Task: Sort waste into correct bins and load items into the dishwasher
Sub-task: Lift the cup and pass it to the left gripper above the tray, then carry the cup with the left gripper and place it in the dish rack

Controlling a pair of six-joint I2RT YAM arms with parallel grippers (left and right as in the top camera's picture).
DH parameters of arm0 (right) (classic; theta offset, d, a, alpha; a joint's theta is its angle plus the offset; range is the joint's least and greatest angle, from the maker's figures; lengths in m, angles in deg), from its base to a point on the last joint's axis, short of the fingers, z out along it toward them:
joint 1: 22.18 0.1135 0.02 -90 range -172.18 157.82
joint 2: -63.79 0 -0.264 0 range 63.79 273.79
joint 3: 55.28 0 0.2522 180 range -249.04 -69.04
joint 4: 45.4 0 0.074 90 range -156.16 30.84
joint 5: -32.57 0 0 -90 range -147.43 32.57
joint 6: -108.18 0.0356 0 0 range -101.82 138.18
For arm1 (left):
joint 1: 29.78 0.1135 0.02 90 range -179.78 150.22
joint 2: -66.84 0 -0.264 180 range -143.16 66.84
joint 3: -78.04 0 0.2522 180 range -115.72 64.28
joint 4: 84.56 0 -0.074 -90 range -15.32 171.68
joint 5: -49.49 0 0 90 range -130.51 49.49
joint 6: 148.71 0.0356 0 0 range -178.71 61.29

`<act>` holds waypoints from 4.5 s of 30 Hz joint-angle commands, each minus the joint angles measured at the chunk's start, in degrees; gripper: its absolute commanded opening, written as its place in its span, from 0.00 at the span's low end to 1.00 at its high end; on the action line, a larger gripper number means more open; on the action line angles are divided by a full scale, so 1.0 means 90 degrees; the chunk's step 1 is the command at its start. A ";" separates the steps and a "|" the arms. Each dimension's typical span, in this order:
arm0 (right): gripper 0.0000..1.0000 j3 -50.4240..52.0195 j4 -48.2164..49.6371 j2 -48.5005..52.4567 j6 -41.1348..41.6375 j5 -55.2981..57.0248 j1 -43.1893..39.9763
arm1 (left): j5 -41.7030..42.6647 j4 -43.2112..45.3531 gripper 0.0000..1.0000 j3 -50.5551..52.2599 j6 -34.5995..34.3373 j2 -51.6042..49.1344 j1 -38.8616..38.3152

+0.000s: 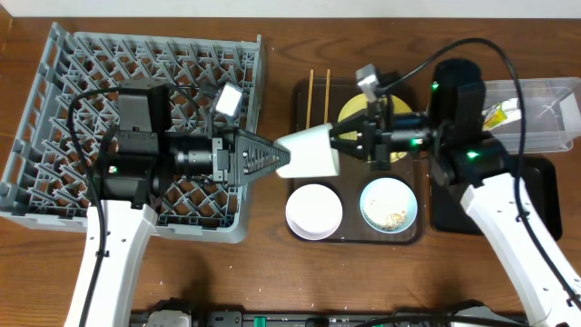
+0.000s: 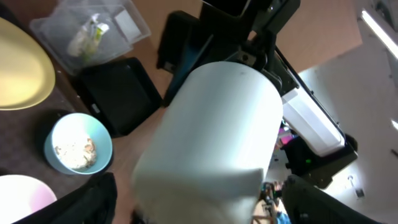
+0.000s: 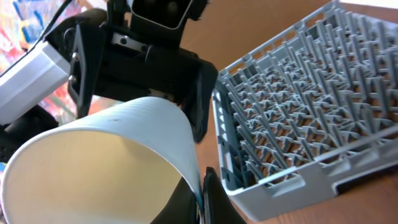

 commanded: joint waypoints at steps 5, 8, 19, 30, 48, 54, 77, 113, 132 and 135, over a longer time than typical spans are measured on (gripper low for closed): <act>0.01 -0.0073 0.0359 -0.0010 0.0449 0.0923 0.0532 | 0.0221 0.0024 0.72 -0.0134 0.0019 0.0019 -0.0340; 0.01 -0.0075 0.0423 -0.0010 0.0457 0.0920 0.0573 | 0.0216 0.0024 0.65 -0.0134 0.0022 0.0019 -0.0376; 0.01 -0.0073 0.0486 -0.0010 0.0573 0.0882 0.0573 | 0.0155 0.0024 0.83 -0.0134 0.0019 0.0019 -0.0376; 0.01 -0.0073 0.0546 -0.0010 0.0687 0.0867 0.0573 | 0.0148 0.0029 0.71 -0.0134 0.0022 0.0019 -0.0374; 0.01 -0.0073 0.0168 -0.0010 0.0636 0.0867 0.0571 | -0.0345 0.0750 0.77 -0.0134 -0.0270 0.0051 -0.0357; 0.01 -0.0073 0.0151 -0.0010 0.0634 0.0867 0.0571 | -0.0347 0.0911 0.76 -0.0134 -0.0318 0.0051 -0.0357; 0.06 -0.0073 0.0005 -0.0010 0.0629 0.0867 0.0568 | -0.0474 0.1025 0.71 -0.0134 -0.0313 0.0051 -0.0357; 0.74 -0.0073 -0.3653 -0.0474 0.0301 0.4777 -0.0605 | -1.0355 -0.3303 0.66 -0.0134 -0.1936 0.0935 0.1787; 0.75 -0.0073 -0.3849 -0.0474 0.0301 0.4777 -0.0605 | -1.0151 -0.2382 0.67 -0.0134 -0.2096 -0.1103 0.3378; 0.75 -0.0073 -0.3842 -0.0474 0.0306 0.4833 -0.0605 | -0.9916 -0.2375 0.67 -0.0134 -0.2093 -0.1333 0.3616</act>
